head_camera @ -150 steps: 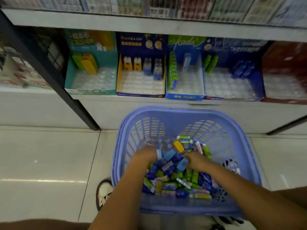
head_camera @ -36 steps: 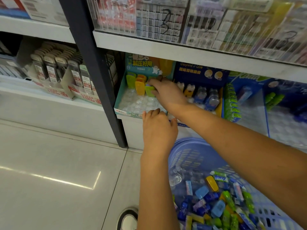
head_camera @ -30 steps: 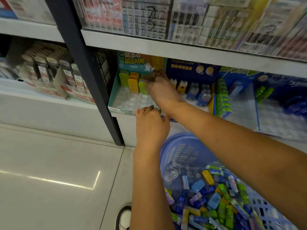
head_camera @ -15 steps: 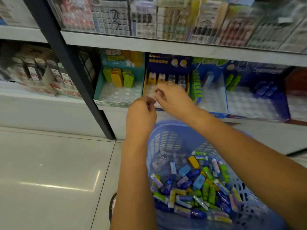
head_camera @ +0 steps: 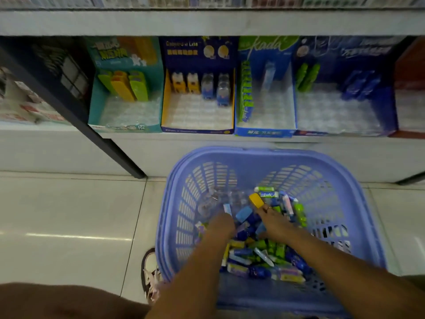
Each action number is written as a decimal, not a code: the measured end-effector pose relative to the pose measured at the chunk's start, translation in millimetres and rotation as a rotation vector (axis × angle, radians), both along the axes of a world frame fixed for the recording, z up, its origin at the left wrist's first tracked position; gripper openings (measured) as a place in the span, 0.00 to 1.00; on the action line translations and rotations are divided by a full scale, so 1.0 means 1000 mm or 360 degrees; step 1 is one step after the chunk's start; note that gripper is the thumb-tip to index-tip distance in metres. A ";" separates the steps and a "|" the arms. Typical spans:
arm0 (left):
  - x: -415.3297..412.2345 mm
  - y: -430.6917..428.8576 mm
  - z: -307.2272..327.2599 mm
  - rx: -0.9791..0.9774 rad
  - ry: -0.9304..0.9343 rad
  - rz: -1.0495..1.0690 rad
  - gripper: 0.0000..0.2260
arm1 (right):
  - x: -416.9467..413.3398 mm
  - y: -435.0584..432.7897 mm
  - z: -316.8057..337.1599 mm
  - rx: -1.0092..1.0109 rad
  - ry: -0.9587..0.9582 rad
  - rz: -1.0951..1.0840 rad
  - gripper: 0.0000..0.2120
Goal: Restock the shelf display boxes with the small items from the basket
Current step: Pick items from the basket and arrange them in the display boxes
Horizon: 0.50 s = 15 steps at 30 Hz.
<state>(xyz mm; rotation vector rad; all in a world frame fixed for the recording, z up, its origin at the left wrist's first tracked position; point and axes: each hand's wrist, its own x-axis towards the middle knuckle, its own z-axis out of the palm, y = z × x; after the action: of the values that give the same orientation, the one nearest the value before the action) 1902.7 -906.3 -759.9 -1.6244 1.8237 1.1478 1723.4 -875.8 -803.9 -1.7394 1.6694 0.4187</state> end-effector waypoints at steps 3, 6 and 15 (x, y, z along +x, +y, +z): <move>0.003 0.008 -0.013 -0.0072 0.0065 0.0158 0.15 | 0.002 -0.005 -0.011 -0.0148 0.0128 0.0176 0.41; 0.006 0.007 -0.020 -0.0058 -0.0065 0.0147 0.16 | 0.012 -0.005 -0.020 -0.0113 0.0130 0.0356 0.36; -0.019 0.000 -0.031 -0.0049 0.0025 0.0068 0.14 | 0.016 -0.017 -0.017 0.0021 0.0101 0.0512 0.23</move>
<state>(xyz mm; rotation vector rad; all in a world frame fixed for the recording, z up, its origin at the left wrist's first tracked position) 1884.1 -906.8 -790.6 -1.6838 1.8331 1.1595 1739.2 -892.4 -820.6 -2.0094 1.4258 0.6346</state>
